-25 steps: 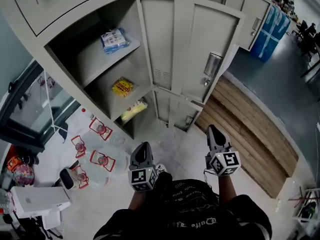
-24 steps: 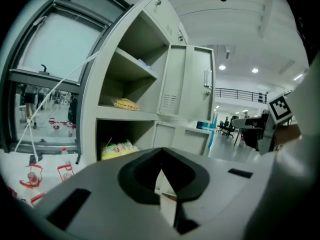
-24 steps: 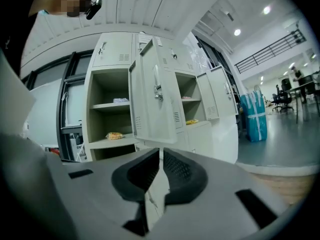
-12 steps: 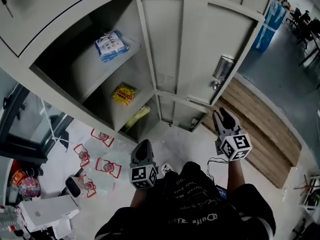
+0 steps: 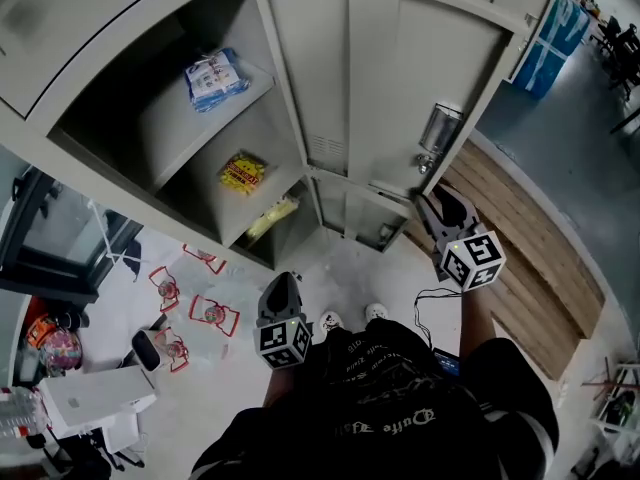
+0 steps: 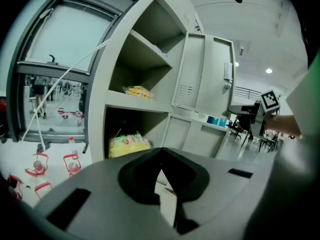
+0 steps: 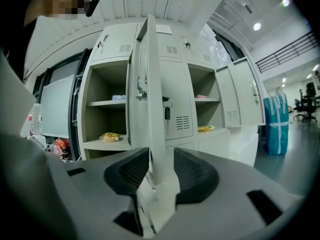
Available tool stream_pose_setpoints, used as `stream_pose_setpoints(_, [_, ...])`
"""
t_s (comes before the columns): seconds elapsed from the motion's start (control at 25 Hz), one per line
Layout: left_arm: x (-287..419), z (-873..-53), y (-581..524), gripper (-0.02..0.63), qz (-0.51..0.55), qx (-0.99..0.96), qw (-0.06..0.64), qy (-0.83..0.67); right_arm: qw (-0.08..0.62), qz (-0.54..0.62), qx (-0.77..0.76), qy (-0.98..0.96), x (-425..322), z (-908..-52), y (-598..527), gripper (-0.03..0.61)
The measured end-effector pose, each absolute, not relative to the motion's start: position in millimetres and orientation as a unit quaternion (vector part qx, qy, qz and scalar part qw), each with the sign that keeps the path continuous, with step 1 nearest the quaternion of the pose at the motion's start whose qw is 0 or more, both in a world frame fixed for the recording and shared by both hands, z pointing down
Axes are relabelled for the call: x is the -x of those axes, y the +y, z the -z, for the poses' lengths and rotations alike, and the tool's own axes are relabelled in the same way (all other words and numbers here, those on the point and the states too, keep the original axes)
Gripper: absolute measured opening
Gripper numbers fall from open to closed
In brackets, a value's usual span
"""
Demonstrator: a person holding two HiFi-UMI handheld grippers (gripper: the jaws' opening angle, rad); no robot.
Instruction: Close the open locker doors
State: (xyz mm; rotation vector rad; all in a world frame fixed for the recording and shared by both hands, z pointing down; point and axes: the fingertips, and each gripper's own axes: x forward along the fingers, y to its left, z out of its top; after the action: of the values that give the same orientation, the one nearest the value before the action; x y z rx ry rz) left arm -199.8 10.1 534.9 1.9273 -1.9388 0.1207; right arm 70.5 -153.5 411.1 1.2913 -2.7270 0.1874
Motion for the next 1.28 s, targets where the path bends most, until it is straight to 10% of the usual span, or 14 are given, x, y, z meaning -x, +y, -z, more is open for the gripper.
stream_pose_setpoints(1.28, [189.4, -537.0, 57.8, 0.008, -0.022, -0.566, 0.193, -0.801, 0.066, -0.026, -0.193, -0.979, -12.0, -395.9, -67.2, 0.103])
